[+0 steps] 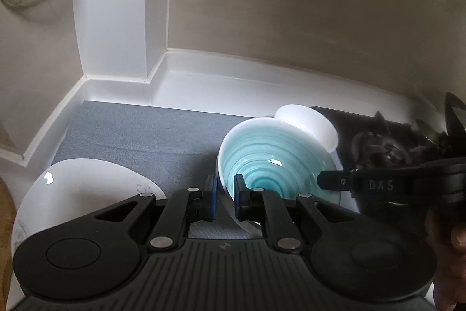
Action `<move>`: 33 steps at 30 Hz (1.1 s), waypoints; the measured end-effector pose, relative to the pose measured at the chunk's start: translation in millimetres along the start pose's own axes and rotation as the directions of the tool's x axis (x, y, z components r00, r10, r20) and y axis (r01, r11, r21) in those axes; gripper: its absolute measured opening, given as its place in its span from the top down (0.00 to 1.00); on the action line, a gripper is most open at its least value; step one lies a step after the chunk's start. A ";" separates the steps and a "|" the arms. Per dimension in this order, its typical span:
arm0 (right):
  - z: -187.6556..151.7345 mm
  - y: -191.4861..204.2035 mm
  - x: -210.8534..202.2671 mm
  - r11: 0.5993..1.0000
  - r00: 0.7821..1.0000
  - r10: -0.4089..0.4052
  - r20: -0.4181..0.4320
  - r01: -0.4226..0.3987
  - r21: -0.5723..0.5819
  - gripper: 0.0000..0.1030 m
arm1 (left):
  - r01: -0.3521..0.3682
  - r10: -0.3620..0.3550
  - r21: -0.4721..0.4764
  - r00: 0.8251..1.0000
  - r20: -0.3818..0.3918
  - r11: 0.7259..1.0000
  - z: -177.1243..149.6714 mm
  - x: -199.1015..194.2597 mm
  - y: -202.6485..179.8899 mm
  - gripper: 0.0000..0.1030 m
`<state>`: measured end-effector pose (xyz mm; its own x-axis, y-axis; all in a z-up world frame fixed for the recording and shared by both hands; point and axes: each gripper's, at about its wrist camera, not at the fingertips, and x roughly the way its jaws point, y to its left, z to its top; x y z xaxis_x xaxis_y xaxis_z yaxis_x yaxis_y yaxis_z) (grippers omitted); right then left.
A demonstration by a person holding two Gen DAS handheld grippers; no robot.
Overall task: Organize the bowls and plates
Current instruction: 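Lower the teal bowl into the cream bowl stack and open left tool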
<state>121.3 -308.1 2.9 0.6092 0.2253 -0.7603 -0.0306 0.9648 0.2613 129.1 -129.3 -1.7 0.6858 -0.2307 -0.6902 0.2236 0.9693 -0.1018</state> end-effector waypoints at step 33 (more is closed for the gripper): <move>-68.7 -34.1 -15.8 0.993 0.966 -0.094 -0.242 0.108 0.043 0.91 | 0.084 -0.090 -0.041 0.975 -0.201 0.996 -62.1 5.7 -36.1 0.88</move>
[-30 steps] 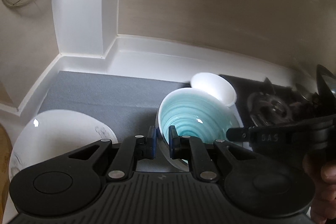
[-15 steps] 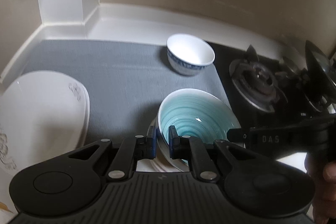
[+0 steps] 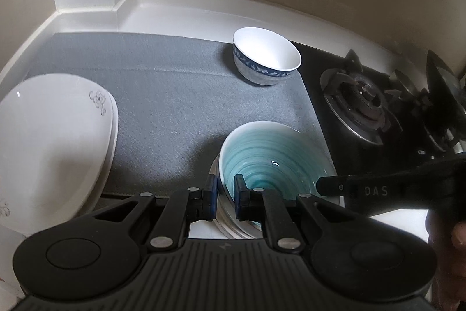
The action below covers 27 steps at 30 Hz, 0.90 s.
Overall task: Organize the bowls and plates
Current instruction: 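Lower the teal bowl into the cream bowl stack and open left tool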
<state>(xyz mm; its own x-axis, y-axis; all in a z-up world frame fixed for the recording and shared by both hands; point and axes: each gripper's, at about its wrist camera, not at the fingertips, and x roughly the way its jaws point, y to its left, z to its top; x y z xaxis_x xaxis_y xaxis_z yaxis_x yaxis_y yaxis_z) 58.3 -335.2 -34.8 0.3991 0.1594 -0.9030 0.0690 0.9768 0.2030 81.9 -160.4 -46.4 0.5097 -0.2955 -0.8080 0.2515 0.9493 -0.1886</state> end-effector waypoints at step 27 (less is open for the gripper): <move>4.1 -10.6 -4.6 0.996 0.994 0.077 0.081 -0.073 -0.049 0.87 | 0.021 -0.019 -0.050 0.999 0.040 0.999 -7.9 5.4 7.5 0.89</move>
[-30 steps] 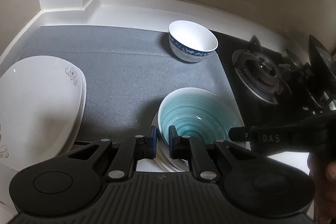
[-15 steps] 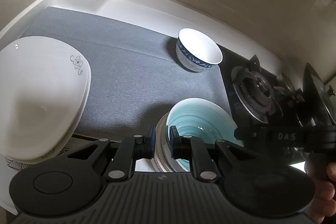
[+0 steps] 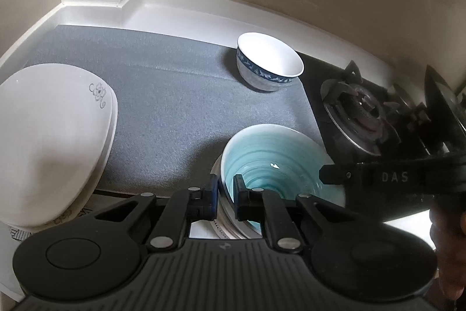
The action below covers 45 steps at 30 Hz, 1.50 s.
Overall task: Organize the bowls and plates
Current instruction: 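Lower the teal bowl into the cream bowl stack and open left tool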
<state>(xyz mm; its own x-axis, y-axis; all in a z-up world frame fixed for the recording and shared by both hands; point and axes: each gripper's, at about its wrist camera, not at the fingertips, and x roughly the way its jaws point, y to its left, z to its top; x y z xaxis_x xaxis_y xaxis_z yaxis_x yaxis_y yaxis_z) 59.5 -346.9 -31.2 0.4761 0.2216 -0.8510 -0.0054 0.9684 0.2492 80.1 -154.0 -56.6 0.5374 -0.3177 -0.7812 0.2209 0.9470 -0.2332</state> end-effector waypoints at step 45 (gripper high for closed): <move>-19.8 -3.7 7.4 0.998 0.997 0.058 -0.055 -0.057 0.022 0.72 | -0.038 0.035 0.050 0.997 0.063 0.998 -9.4 -43.8 -8.2 0.65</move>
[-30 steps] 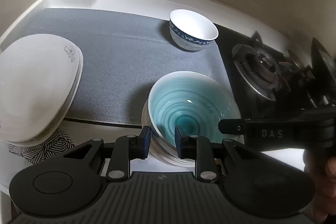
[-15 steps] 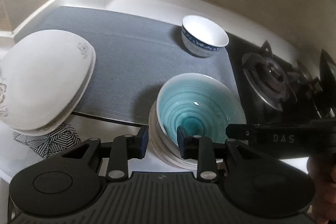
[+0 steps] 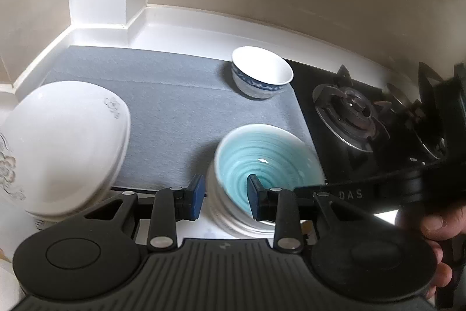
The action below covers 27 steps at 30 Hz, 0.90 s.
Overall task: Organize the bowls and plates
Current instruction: 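Lower the teal bowl into the cream bowl stack and open left tool, then move the left tool to the blue-patterned white bowl and grasp its rim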
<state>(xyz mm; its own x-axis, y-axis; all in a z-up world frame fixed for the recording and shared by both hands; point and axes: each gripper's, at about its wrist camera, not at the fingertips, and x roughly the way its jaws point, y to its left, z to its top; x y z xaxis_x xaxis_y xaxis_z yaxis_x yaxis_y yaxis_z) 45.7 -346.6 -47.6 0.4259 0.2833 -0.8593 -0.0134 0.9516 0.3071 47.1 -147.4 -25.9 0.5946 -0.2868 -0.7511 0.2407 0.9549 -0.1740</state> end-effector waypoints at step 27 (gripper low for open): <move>-29.1 59.4 -24.5 0.953 0.960 -0.259 0.107 0.236 0.192 0.69 | 0.208 -0.208 0.050 0.978 -0.006 0.977 1.8 -3.0 63.7 0.63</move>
<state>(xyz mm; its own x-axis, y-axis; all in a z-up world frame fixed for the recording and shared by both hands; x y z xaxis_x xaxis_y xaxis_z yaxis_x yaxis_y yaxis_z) 8.1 -293.5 -20.2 0.5090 0.0127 -0.8607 0.2616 0.9503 0.1687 62.1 -85.8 -33.7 0.5272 -0.4782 -0.7024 0.3972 0.8694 -0.2938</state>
